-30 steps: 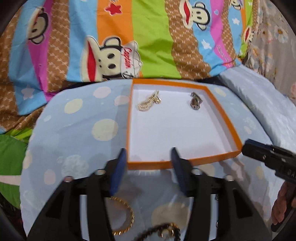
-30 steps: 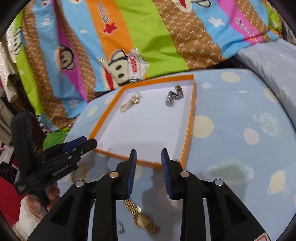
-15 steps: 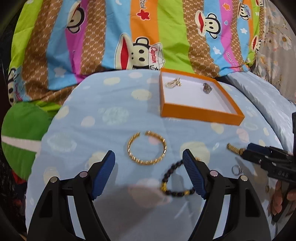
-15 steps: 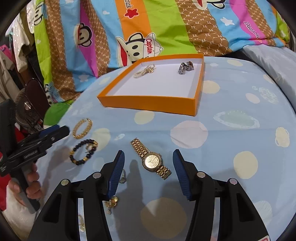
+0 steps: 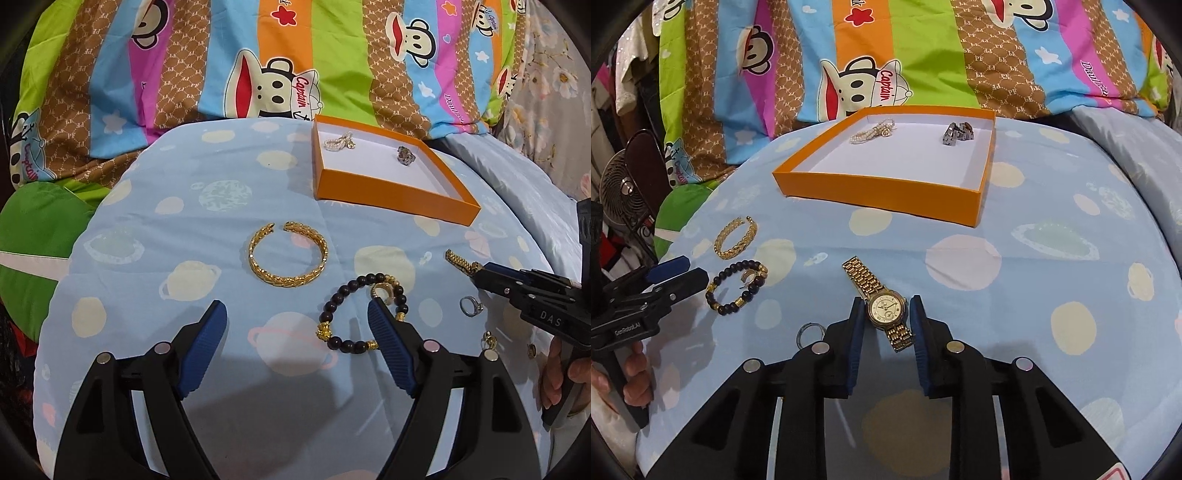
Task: Organize jewelry
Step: 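Grasp the gold watch with the right gripper while the left gripper grasps the gold cuff, then carry the gold watch and gold cuff into the box and release them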
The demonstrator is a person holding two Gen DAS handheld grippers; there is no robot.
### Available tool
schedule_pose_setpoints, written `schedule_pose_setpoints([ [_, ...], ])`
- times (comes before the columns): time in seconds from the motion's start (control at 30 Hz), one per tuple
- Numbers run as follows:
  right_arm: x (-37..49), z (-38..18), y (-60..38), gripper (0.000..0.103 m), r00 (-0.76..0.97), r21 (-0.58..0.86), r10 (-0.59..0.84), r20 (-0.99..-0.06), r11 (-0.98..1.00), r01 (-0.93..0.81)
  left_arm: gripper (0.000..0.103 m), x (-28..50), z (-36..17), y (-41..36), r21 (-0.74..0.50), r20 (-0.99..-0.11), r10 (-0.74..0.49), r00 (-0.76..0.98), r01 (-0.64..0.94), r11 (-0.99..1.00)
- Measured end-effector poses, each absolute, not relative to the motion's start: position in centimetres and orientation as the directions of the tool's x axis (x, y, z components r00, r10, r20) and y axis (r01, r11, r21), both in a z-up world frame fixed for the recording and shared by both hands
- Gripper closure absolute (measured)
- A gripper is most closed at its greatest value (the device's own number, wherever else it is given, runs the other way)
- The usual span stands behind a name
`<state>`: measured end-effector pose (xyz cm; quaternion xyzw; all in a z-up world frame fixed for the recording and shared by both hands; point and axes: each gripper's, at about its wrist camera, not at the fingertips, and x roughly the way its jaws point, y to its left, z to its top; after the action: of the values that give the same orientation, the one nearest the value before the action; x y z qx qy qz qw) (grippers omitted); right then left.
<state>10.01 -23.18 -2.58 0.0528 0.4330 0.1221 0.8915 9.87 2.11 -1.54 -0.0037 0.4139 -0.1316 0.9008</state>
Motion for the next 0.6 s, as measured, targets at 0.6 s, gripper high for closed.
schedule_pose_setpoints([
  [0.6, 10.0, -2.6, -24.0, 0.081, 0.598, 0.234, 0.276, -0.753, 0.961, -0.148, 0.027, 15.8, -2.7, 1.0, -0.048, -0.799, -0.109, 0.592, 0.118, 0.992],
])
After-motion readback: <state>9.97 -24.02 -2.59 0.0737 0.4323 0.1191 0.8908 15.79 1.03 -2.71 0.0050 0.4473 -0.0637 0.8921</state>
